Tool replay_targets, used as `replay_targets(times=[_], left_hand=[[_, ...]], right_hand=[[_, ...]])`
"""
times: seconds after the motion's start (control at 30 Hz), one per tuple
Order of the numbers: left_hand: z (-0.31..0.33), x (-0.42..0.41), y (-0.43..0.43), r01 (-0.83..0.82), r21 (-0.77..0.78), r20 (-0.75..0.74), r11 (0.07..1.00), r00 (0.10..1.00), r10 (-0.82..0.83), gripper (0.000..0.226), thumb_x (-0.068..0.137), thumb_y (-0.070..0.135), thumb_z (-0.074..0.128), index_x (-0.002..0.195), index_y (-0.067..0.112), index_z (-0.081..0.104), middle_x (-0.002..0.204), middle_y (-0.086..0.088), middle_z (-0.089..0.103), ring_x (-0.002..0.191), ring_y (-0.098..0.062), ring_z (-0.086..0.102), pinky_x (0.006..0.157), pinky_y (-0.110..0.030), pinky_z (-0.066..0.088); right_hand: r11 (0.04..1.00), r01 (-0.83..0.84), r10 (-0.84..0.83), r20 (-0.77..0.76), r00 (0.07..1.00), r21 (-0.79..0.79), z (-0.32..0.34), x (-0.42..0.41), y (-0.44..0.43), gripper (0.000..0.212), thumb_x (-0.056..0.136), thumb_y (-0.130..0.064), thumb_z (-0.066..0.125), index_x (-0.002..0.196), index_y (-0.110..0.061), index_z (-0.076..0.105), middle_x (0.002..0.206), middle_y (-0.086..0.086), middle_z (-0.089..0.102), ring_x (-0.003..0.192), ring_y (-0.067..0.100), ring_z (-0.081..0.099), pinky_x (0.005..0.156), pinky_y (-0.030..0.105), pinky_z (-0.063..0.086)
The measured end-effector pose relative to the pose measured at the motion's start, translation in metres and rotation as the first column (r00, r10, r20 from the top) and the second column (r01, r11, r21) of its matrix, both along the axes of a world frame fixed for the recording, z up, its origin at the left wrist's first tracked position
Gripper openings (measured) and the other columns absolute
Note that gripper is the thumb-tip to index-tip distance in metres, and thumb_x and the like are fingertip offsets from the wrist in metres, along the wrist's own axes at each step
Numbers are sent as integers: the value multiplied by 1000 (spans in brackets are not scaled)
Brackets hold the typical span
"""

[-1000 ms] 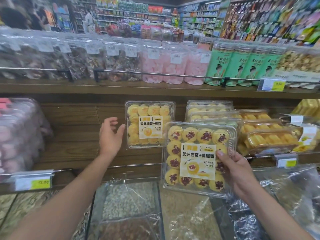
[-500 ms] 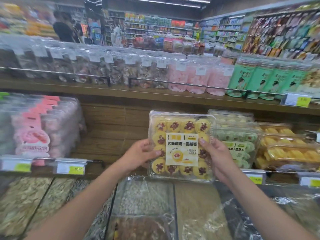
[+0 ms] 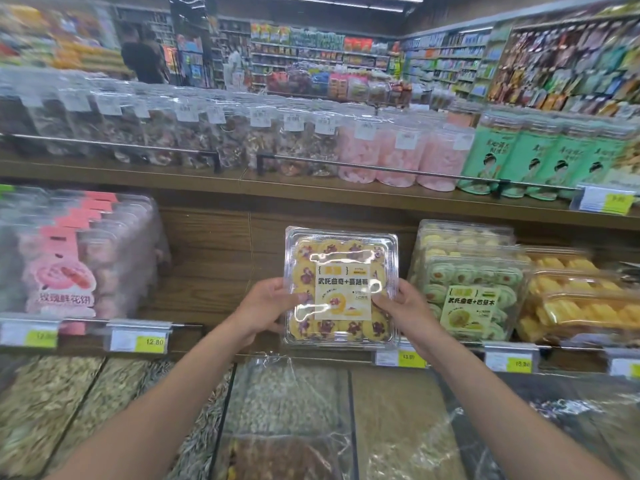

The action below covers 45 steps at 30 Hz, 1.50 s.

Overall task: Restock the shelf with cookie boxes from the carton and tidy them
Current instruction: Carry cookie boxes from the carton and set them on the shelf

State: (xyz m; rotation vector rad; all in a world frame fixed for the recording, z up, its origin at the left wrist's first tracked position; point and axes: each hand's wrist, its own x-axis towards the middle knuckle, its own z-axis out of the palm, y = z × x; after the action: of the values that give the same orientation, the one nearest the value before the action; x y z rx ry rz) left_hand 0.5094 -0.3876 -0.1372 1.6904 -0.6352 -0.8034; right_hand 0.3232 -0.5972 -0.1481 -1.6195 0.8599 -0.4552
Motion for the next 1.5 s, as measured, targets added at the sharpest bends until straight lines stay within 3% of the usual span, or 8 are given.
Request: replay_targets(times=[0.23, 0.37, 0.53, 0.63, 0.97, 1.17, 1.37, 1.5], left_hand=[[-1, 20, -30, 1, 112, 16, 994, 1000, -3, 23, 99, 34, 71, 116, 18, 72, 99, -1, 83, 90, -20, 80, 66, -39, 66], [-14, 32, -49, -48, 200, 110, 979, 994, 26, 14, 99, 39, 71, 99, 26, 76, 92, 1, 80, 89, -20, 75, 81, -36, 61], [-31, 43, -60, -66, 262, 142, 963, 989, 29, 23, 99, 44, 70, 112, 25, 75, 106, 2, 80, 107, -22, 74, 106, -46, 55], [-33, 45, -63, -50, 269, 132, 962, 991, 15, 14, 101, 42, 68, 98, 29, 72, 97, 4, 80, 102, -20, 76, 104, -45, 57], [-21, 43, -60, 39, 328, -109, 944, 994, -4, 26, 104, 35, 64, 113, 11, 66, 104, -4, 77, 96, -17, 70, 71, -30, 57], [-27, 45, -51, -16, 214, -81, 977, 996, 34, 27, 100, 31, 70, 116, 10, 66, 102, -4, 79, 96, -18, 74, 75, -33, 60], [-25, 51, -46, -115, 25, 52, 993, 992, 113, 32, 94, 18, 79, 122, 18, 65, 120, 0, 72, 107, -22, 74, 95, -49, 62], [-22, 50, -51, -150, -49, 118, 987, 981, 155, 47, 93, 7, 76, 134, 19, 57, 128, 2, 66, 107, -21, 74, 89, -50, 65]], right_hand=[[997, 73, -72, -57, 996, 11, -7, 17, -15, 32, 100, -22, 70, 127, -18, 54, 106, -1, 72, 91, 16, 73, 79, 38, 61], [994, 104, -107, -107, 988, -26, -18, 31, -21, 24, 101, -20, 68, 122, -10, 61, 102, 3, 74, 89, 19, 72, 73, 33, 59], [987, 144, -152, -152, 977, -66, -29, 46, -24, 10, 99, -21, 68, 104, -16, 62, 100, 2, 73, 97, 25, 70, 85, 39, 59], [977, 165, -189, -195, 962, -136, -30, 51, -26, 9, 98, -23, 69, 97, -15, 66, 95, 5, 71, 90, 27, 68, 66, 30, 47], [985, 173, -173, -195, 965, -15, -28, 54, -32, 20, 100, -18, 66, 118, -10, 67, 110, 10, 73, 97, 27, 70, 73, 34, 59], [978, 204, -204, -20, 979, 31, -24, 46, -22, 36, 100, -10, 67, 134, -16, 56, 121, 0, 64, 89, 9, 64, 65, 22, 52], [977, 199, -186, 155, 970, -76, -21, 48, -15, 40, 97, -7, 71, 129, -25, 56, 122, -7, 65, 117, 18, 63, 89, 42, 60], [964, 203, -179, 150, 972, -169, -17, 50, -15, 59, 96, -1, 69, 147, -22, 48, 126, -9, 56, 120, 7, 52, 77, 17, 50]])
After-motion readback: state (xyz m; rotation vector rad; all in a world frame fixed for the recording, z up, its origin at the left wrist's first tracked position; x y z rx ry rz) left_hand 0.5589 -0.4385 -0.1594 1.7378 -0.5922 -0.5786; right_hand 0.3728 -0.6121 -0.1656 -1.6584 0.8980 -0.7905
